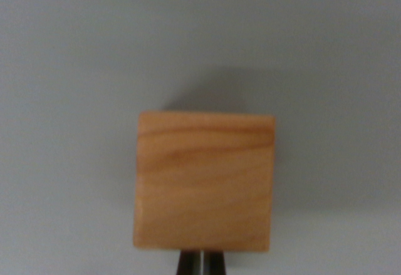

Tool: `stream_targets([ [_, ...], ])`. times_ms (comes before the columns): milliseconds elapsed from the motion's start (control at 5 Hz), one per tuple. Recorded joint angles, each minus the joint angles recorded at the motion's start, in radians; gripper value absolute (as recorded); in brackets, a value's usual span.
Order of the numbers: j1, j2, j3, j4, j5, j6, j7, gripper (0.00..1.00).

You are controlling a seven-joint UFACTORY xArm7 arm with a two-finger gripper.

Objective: Push wooden cube

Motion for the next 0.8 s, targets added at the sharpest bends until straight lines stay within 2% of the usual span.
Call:
stream_targets([
  [200, 0.0, 0.0, 0.0, 0.0, 0.0, 0.0, 0.0, 1.0],
  [400, 0.0001, 0.026, 0.001, 0.041, 0.0014, 0.016, 0.0, 1.0],
  [600, 0.0001, 0.026, 0.001, 0.041, 0.0014, 0.016, 0.0, 1.0],
  [800, 0.0002, 0.053, 0.002, 0.086, 0.0029, 0.033, 0.0, 1.0],
])
